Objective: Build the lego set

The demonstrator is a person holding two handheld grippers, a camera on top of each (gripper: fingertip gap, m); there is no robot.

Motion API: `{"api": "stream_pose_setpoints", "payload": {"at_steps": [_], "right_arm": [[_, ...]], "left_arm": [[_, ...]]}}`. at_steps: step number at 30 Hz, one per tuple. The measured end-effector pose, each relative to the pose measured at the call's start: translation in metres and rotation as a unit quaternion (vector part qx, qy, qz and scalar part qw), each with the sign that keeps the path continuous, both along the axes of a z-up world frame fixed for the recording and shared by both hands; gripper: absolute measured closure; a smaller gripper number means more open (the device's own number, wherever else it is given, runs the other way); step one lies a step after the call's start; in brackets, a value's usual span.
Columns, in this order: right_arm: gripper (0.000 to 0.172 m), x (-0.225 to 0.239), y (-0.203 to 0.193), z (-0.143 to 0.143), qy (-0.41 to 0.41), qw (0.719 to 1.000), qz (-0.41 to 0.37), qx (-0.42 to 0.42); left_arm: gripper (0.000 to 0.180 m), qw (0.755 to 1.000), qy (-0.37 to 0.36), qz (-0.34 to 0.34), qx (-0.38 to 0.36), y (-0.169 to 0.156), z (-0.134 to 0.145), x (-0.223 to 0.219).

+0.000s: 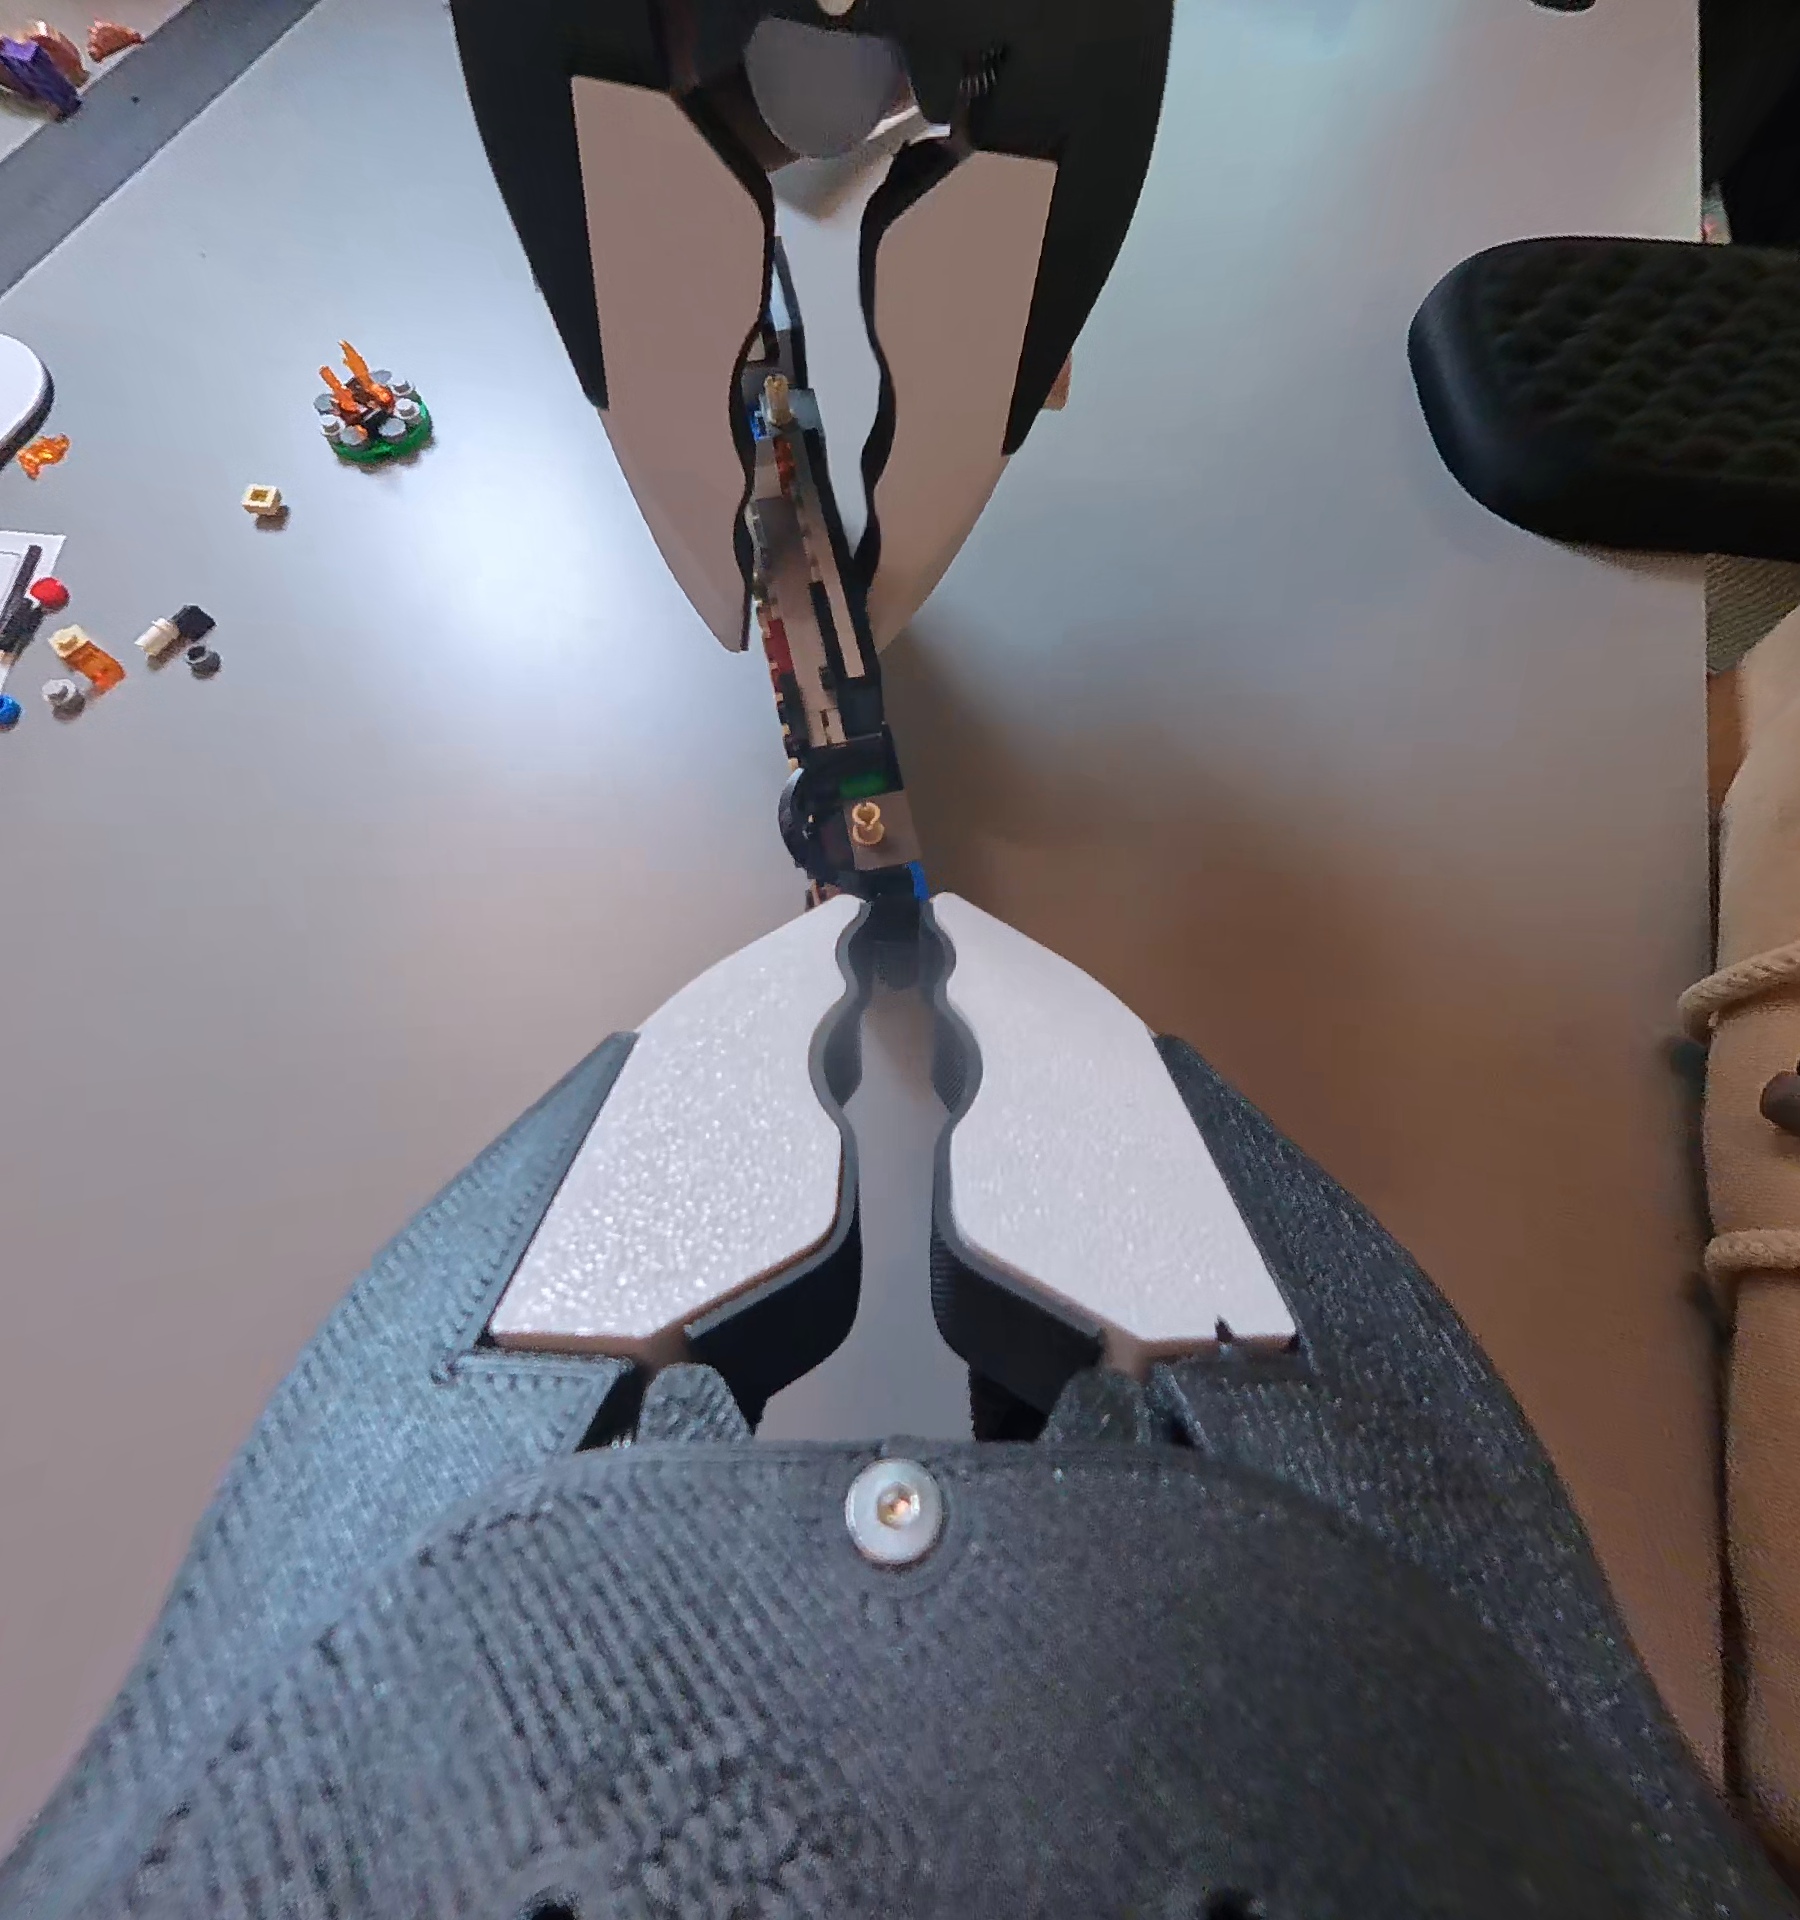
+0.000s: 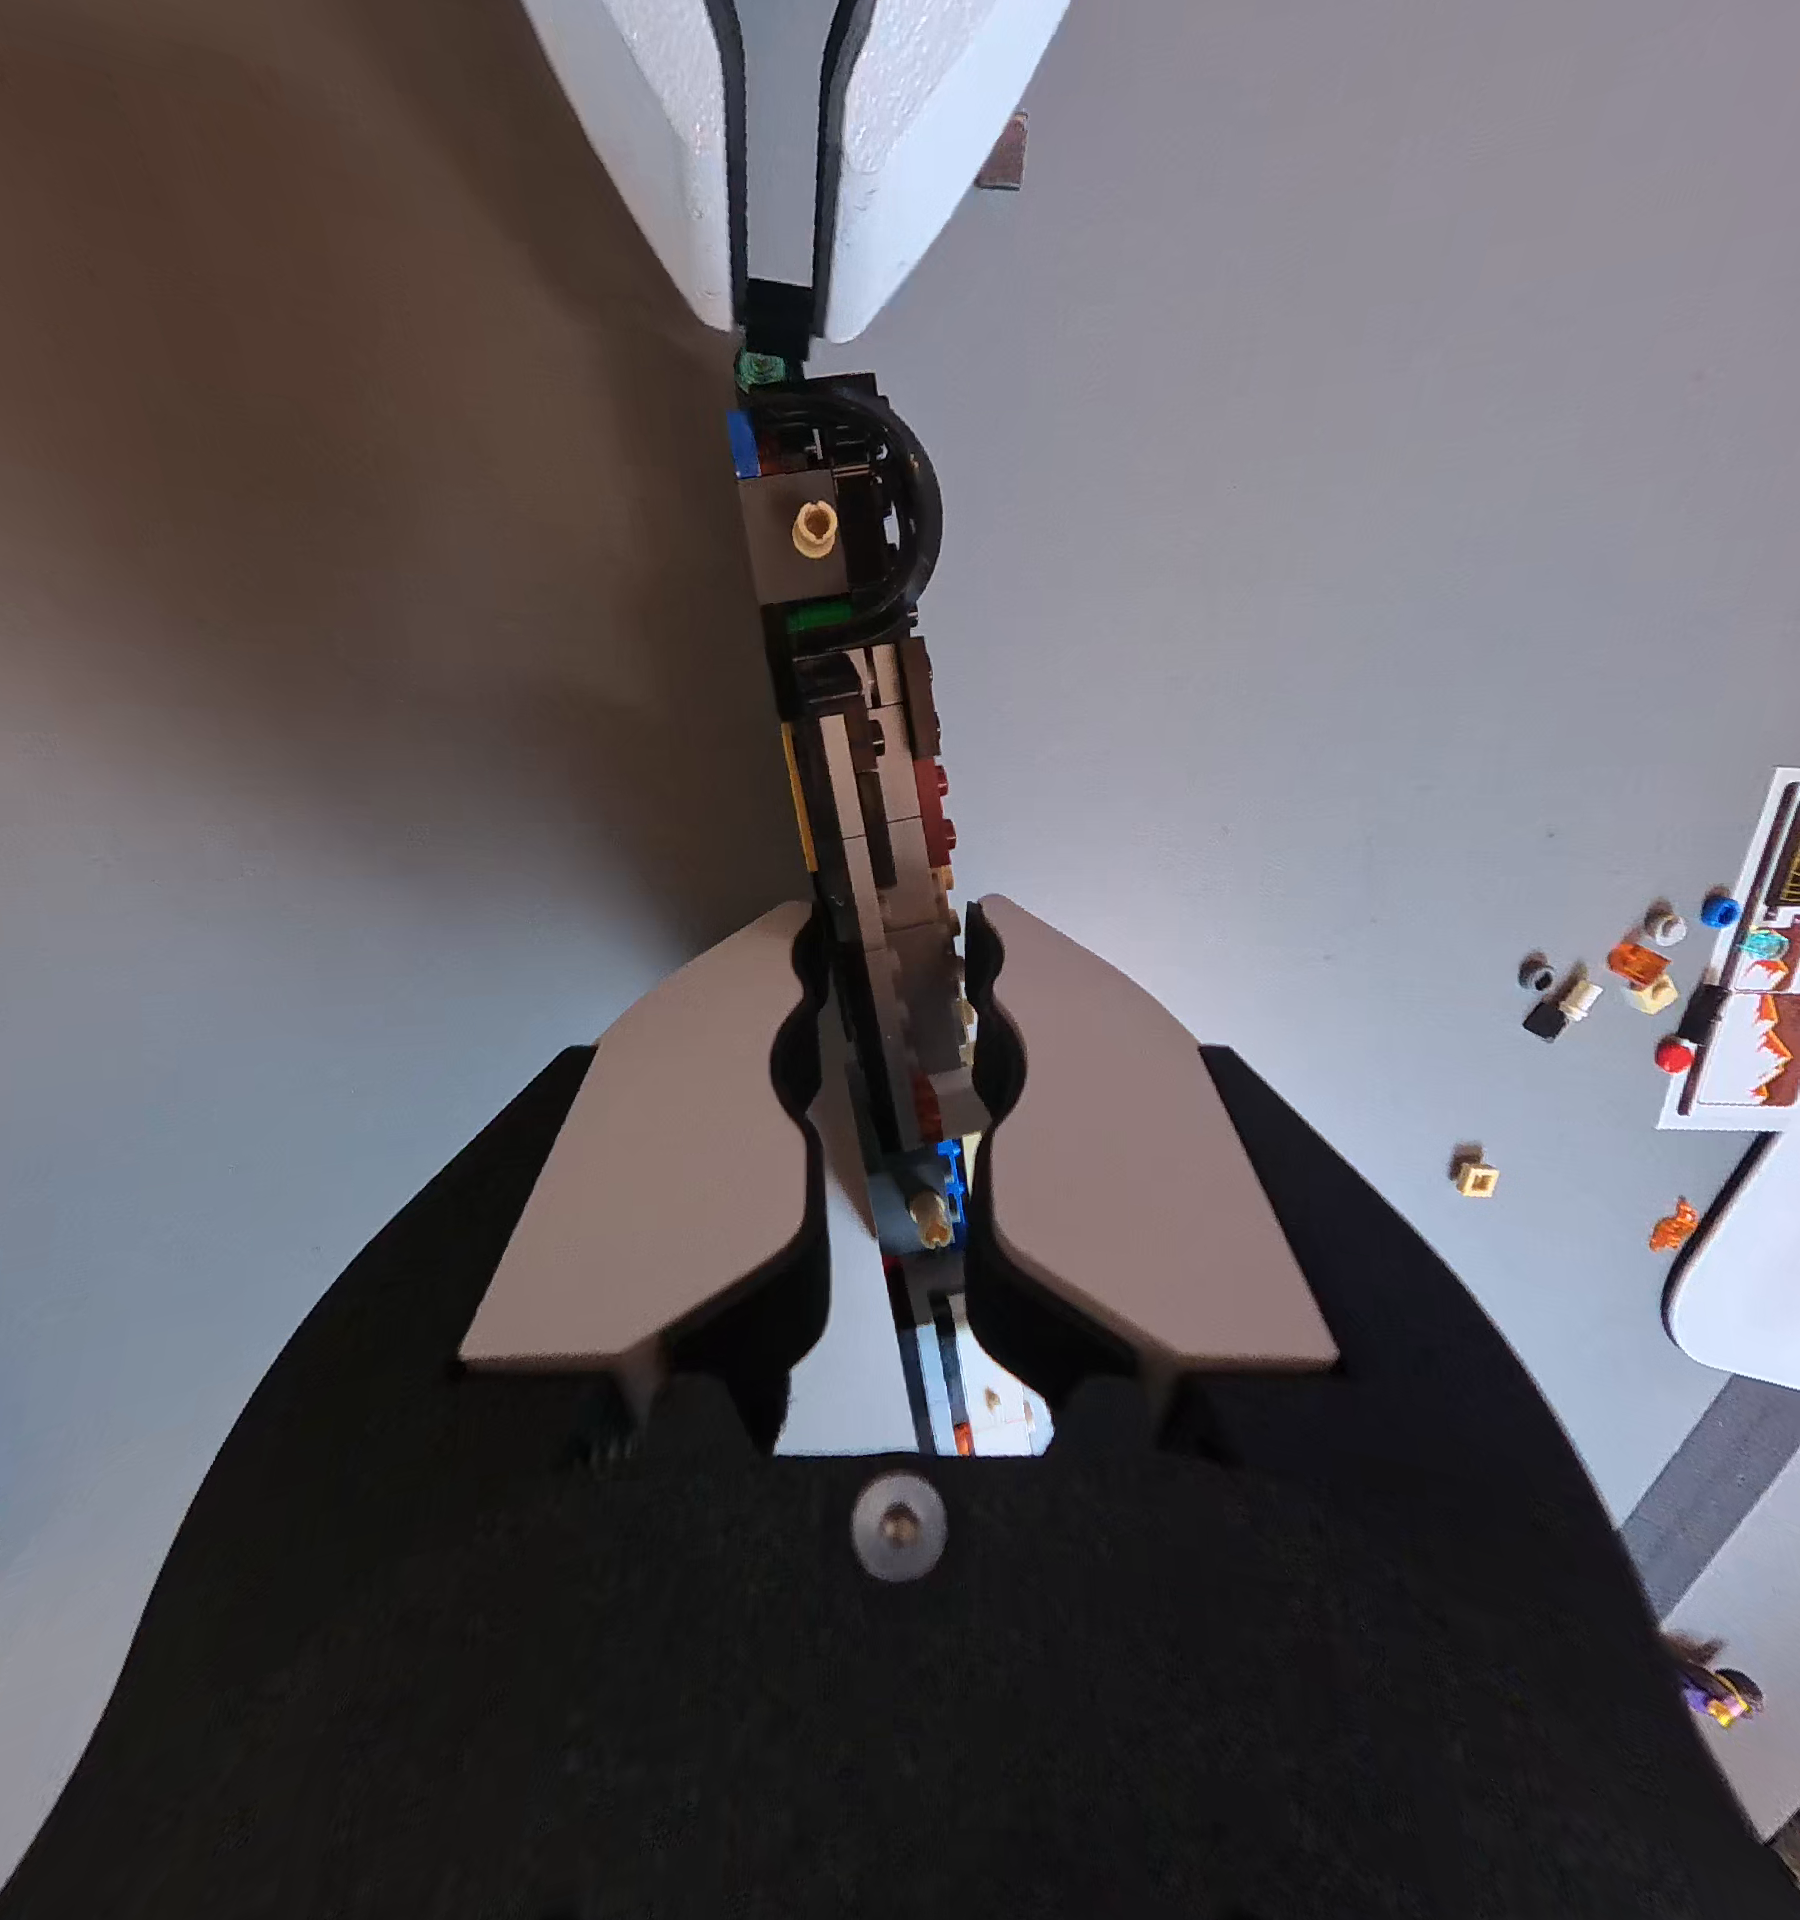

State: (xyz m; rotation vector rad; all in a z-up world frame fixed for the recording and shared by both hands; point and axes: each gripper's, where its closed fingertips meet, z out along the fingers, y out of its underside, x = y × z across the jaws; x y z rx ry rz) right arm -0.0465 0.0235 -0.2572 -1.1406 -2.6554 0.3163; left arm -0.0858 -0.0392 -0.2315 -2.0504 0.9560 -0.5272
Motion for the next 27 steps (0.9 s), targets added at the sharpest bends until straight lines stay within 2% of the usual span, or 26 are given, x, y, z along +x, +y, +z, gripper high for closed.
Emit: {"api": "stream_pose_setpoints", "payload": {"at_steps": [11,27], "right_arm": [[0.148,-0.0026,-0.0015,-0.0012,0.008,1.000,0.011,-0.003],[0.149,-0.0033,-0.0035,-0.0027,0.010,1.000,0.011,-0.013]], "left_arm": [[0.173,0.999,0.003,0.031,-0.011,0.0003,-0.0035,-0.0013],[0.173,0.997,0.048,0.036,-0.037,0.0035,-0.0052,-0.0044]]}}
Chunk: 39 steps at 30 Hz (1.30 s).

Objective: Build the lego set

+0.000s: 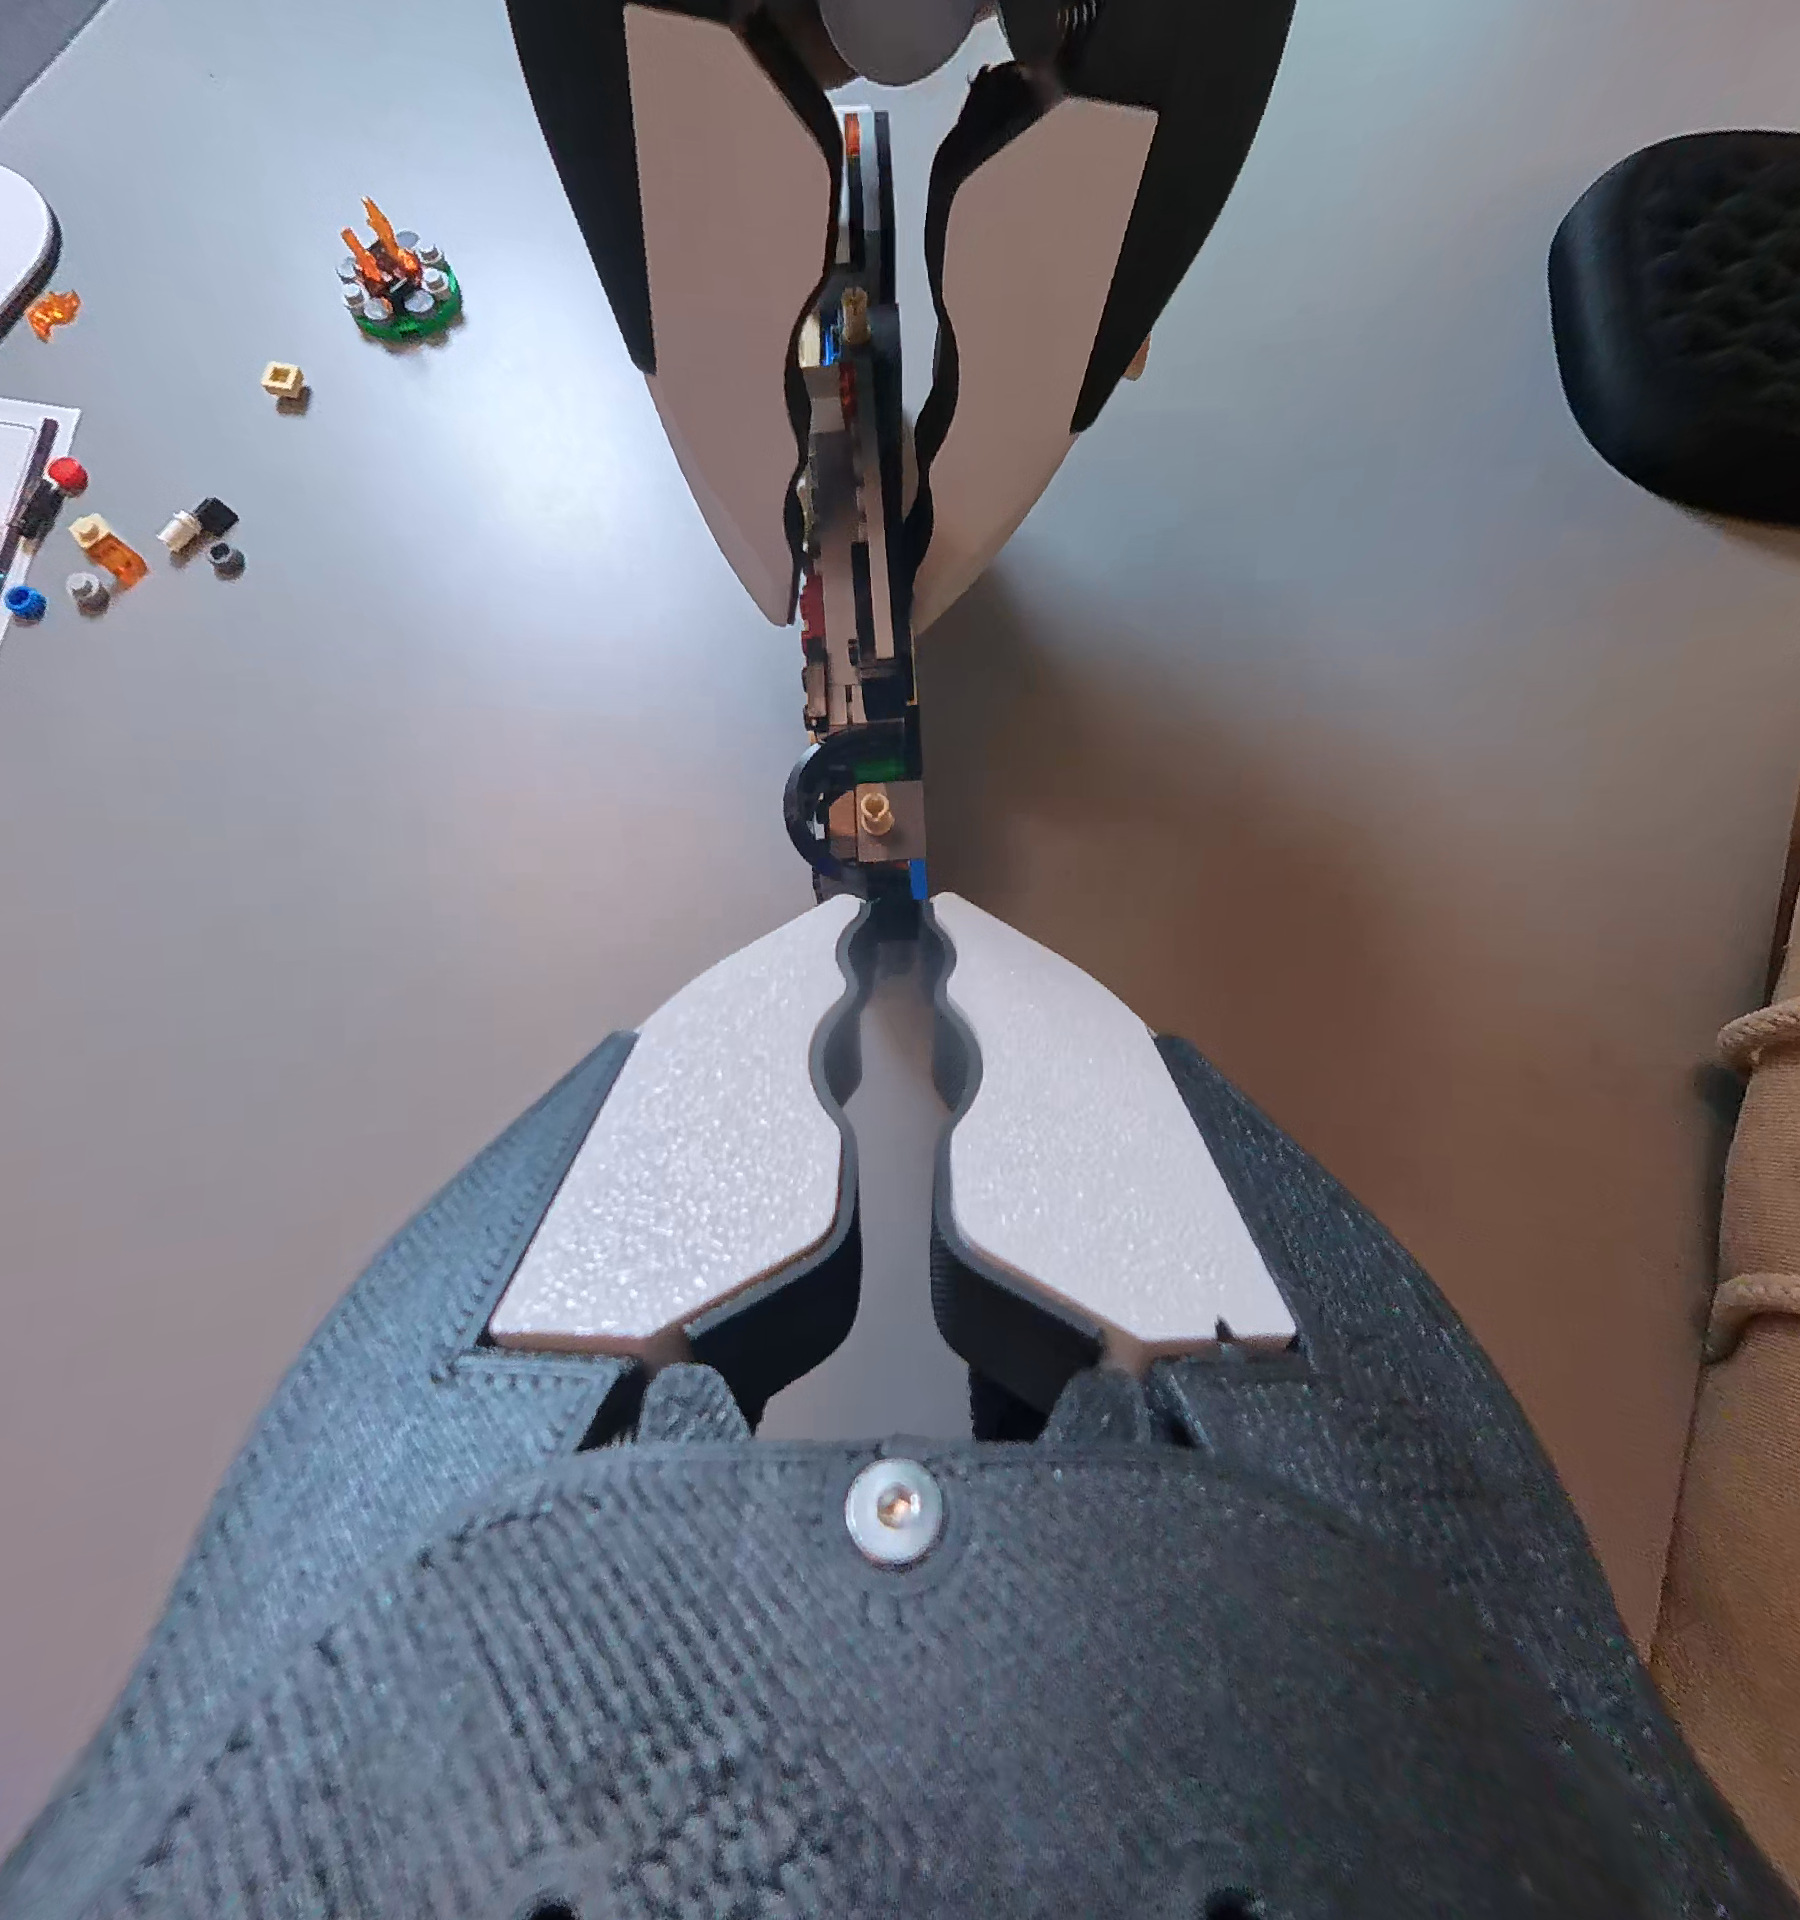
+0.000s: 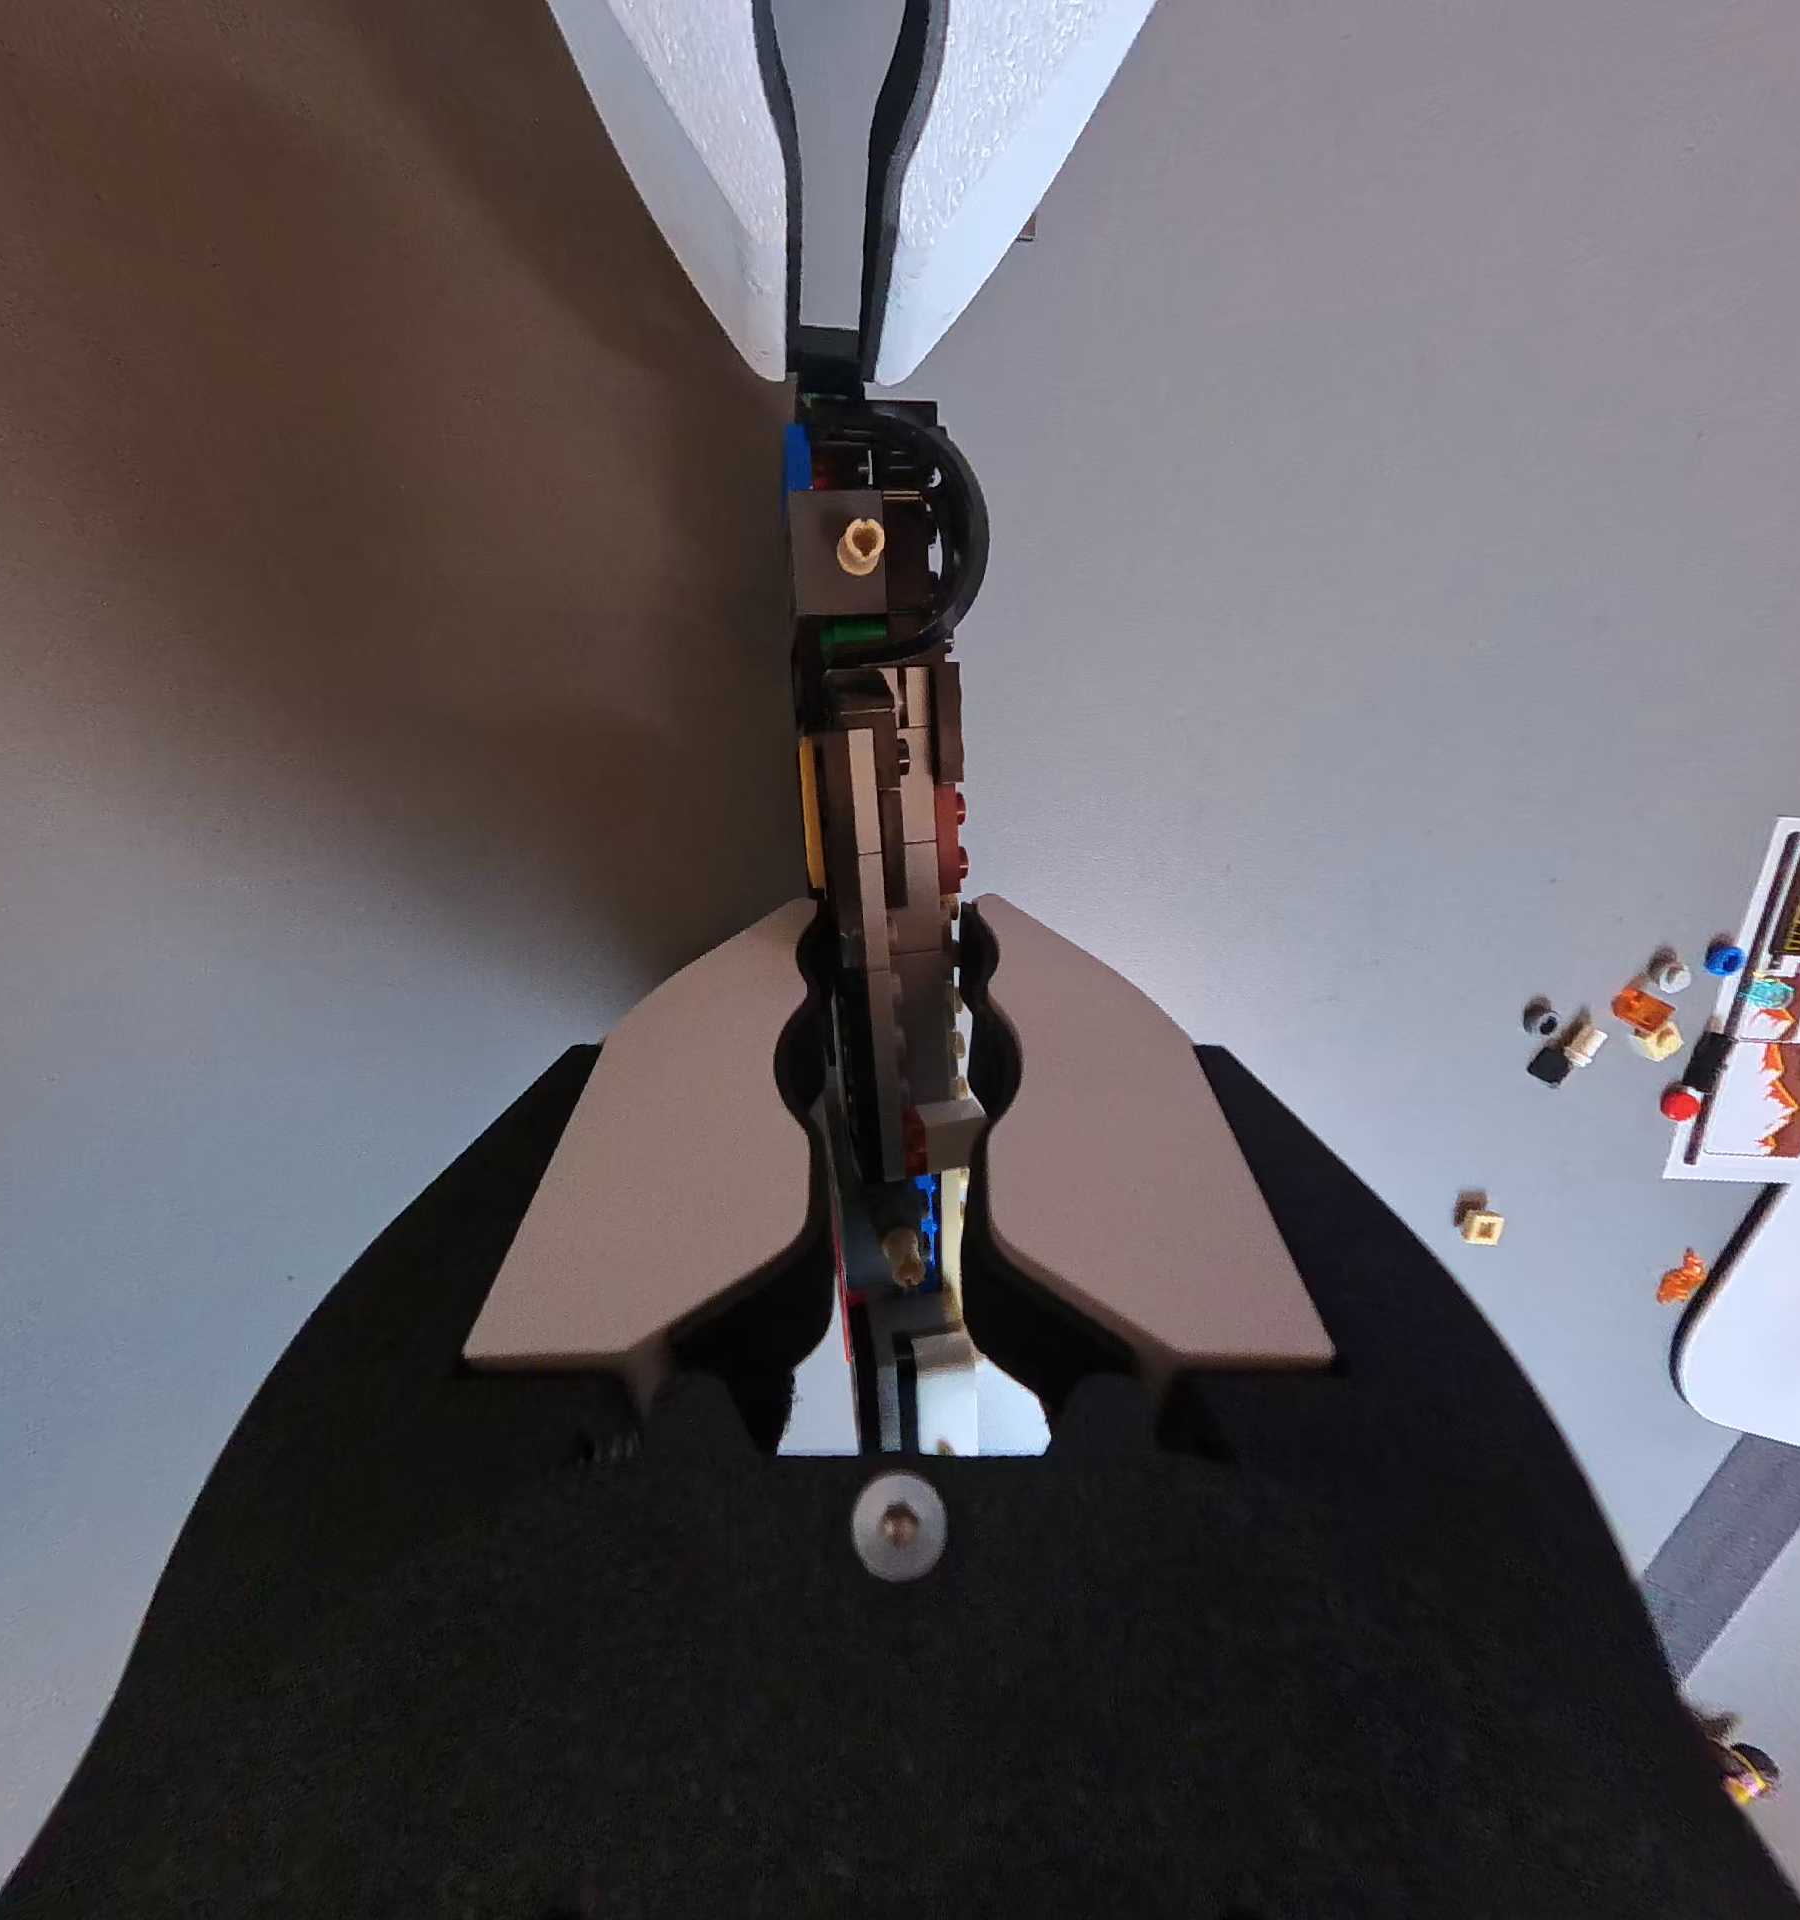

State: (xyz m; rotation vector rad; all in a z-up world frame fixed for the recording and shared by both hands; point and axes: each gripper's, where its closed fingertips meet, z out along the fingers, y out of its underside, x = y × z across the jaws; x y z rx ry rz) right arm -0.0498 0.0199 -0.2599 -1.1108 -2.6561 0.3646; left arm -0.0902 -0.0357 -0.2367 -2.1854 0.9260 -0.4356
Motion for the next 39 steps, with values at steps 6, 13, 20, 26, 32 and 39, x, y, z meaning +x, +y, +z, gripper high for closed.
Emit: {"api": "stream_pose_setpoints", "payload": {"at_steps": [6,13,20,26,32,39], "right_arm": [[0.149,0.0023,-0.0002,0.0001,-0.010,1.000,-0.007,-0.004],[0.149,0.0029,-0.0012,0.0010,0.002,1.000,-0.014,-0.010],[0.149,0.0059,-0.0016,0.0014,0.013,0.999,-0.024,-0.023],[0.149,0.0075,-0.0012,0.0002,0.027,0.999,-0.030,-0.031],[0.149,0.0071,-0.0015,0.0002,0.039,0.998,-0.030,-0.037],[0.149,0.0065,-0.0013,-0.0001,0.042,0.998,-0.031,-0.045]], "left_arm": [[0.173,0.999,0.030,-0.006,-0.020,0.0022,-0.0014,-0.0007],[0.173,0.997,0.067,-0.016,-0.045,0.0026,-0.0031,-0.0002],[0.173,0.995,0.087,-0.021,-0.047,0.0037,-0.0044,0.0018],[0.171,0.995,0.090,-0.022,-0.044,0.0059,-0.0032,0.0039],[0.157,0.996,0.078,-0.019,-0.036,0.0037,-0.0071,0.0050],[0.155,0.999,0.044,-0.018,0.011,0.0022,0.0007,0.0021]]}}
